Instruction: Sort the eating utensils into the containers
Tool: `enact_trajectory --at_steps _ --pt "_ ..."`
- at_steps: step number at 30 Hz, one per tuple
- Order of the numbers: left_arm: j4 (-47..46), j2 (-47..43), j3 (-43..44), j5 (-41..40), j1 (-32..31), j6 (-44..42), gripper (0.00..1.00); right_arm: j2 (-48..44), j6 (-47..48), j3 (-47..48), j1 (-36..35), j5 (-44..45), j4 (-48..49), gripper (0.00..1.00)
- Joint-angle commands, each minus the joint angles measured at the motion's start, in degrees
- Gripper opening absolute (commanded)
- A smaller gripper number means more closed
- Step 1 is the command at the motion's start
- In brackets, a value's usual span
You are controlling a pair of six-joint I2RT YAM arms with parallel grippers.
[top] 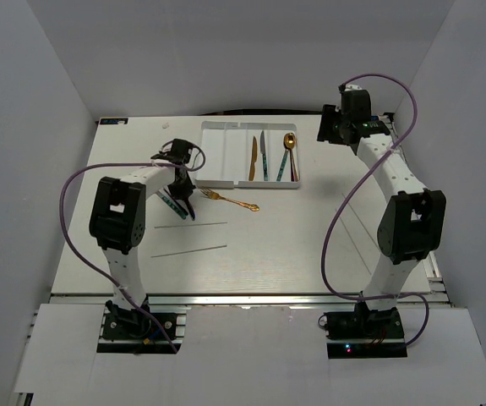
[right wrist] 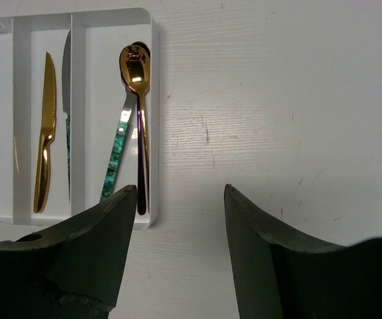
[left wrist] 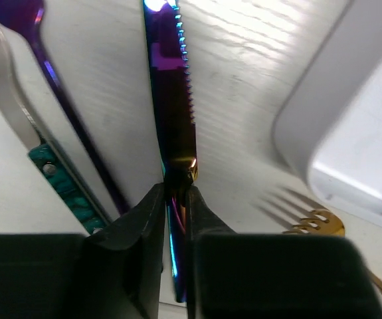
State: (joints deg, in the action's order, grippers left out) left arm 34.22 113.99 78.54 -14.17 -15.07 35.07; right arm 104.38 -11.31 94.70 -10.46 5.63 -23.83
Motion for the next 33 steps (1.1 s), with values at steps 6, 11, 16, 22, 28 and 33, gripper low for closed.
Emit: enact_trajectory --at_steps 6,11,16,22,28,33 --pt "3.8 2.8 -1.3 0.6 5.5 -1.7 0.00 -1.5 0.9 0.9 0.6 -1.1 0.4 0.59" --pt "3.8 3.3 4.7 2.8 5.5 -2.4 0.00 -1.2 0.8 1.5 0.6 -1.7 0.3 0.58" --pt "4.2 1.1 8.6 2.9 5.4 -3.3 0.00 -0.9 0.4 1.7 0.5 -2.3 0.3 0.56" --pt "4.4 -2.5 10.7 2.3 4.5 -4.5 0.00 -0.3 0.3 2.5 0.6 -2.7 0.0 0.55" --pt "4.3 -4.1 12.3 1.3 3.7 -4.9 0.00 -0.1 0.1 2.5 0.5 -3.2 -0.1 0.55" --pt "-3.3 -4.5 17.4 2.4 -0.9 -11.0 0.00 -0.6 0.1 1.8 0.5 -3.1 0.0 0.55"
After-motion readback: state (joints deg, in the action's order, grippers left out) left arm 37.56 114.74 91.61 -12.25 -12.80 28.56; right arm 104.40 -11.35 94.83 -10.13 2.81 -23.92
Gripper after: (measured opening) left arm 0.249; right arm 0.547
